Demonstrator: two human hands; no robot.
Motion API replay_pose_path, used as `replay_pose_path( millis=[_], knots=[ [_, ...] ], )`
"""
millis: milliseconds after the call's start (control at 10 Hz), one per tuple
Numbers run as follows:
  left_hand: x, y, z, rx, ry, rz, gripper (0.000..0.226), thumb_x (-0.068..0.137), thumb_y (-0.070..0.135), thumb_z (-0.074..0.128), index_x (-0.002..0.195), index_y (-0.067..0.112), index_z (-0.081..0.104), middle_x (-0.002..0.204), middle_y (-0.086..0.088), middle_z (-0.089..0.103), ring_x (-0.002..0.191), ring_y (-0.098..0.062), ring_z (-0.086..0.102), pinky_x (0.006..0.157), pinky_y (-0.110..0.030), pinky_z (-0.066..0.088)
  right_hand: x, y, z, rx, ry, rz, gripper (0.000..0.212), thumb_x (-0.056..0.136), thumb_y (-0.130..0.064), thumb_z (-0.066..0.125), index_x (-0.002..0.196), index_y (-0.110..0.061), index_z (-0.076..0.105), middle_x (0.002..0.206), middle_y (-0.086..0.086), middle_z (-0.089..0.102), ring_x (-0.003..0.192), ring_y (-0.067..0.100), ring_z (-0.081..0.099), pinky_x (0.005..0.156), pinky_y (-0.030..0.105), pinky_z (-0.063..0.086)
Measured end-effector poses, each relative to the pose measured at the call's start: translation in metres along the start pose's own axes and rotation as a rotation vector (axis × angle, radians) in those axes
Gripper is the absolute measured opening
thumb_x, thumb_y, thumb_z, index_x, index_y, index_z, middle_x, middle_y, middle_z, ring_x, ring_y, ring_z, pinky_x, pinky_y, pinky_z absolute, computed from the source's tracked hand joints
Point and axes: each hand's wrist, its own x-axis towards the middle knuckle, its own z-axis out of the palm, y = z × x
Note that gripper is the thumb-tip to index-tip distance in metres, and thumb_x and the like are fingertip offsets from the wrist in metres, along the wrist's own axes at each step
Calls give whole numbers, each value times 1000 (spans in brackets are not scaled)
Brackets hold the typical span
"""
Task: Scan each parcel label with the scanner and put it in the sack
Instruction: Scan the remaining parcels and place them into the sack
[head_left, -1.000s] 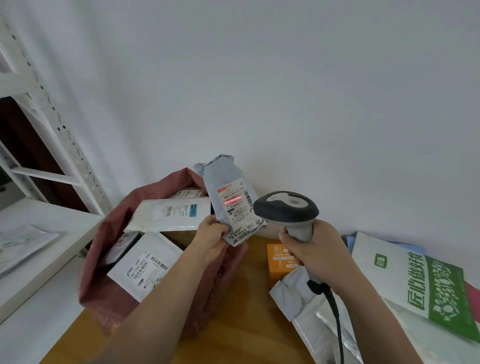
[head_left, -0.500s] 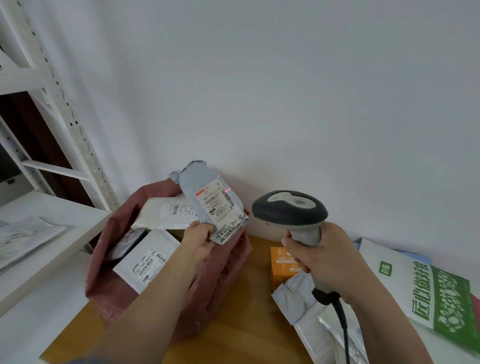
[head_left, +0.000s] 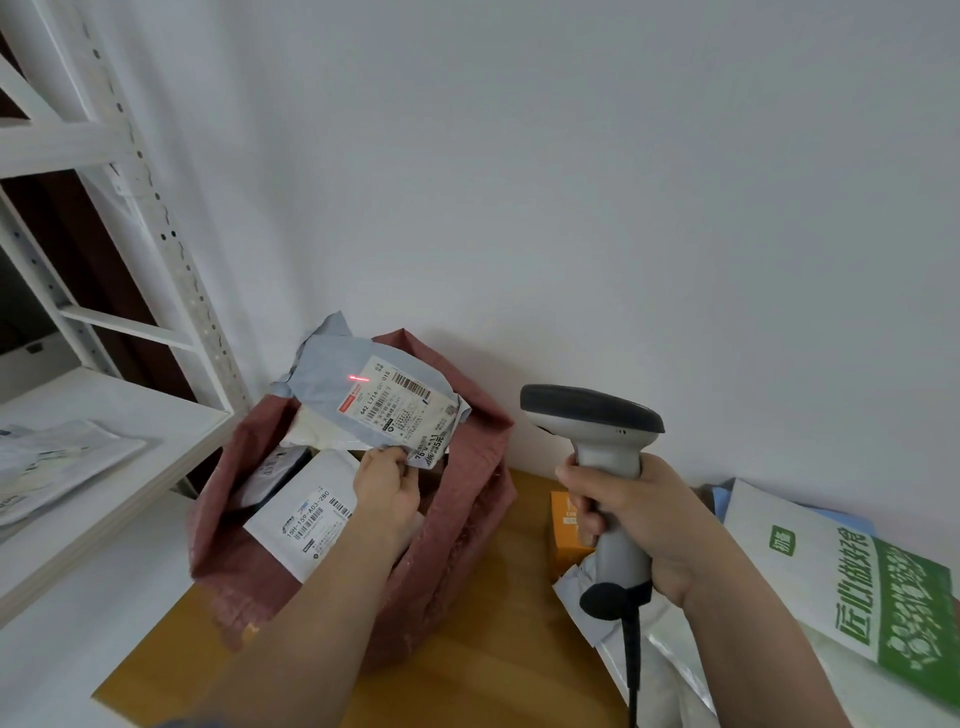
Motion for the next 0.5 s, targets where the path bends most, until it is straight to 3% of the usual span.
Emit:
replay_pose_path(
  millis=[100,200,300,400,500],
  knots=[
    [-2,6,-6,-2,43,26,31,89,-18,38,75,7,46,80,-9,54,73,-14,52,91,-32,51,1,0,8,19,-4,14,16,85,-14,69,74,-7,60,59,7,54,46,10,49,49,25,50],
    [-1,14,-18,11,54,40,29,90,-17,38,76,7,44,80,-8,53,74,-11,52,79,-23,50,1,2,17,33,-14,11,16,85,-12,69,74,-6,59,59,7,54,46,11,48,49,25,49],
    [3,28,-22,-149,103,-64,29,93,-15,41,78,9,45,74,0,41,65,2,52,68,-8,43,4,5,27,35,-16,4,19,85,-13,70,72,-6,59,56,6,53,46,12,48,50,26,49],
    [6,43,-39,271,130,56,28,93,-15,41,82,10,44,72,0,38,53,5,54,54,-10,43,8,9,39,25,15,-17,21,85,-16,71,68,-9,61,57,7,55,46,14,49,53,30,49],
    [4,51,-49,549,305,232,31,89,-7,44,67,15,42,66,-2,43,55,-15,41,52,-27,37,11,13,51,41,29,-41,18,85,-17,72,71,-10,63,58,6,57,47,14,49,55,32,48]
  ],
)
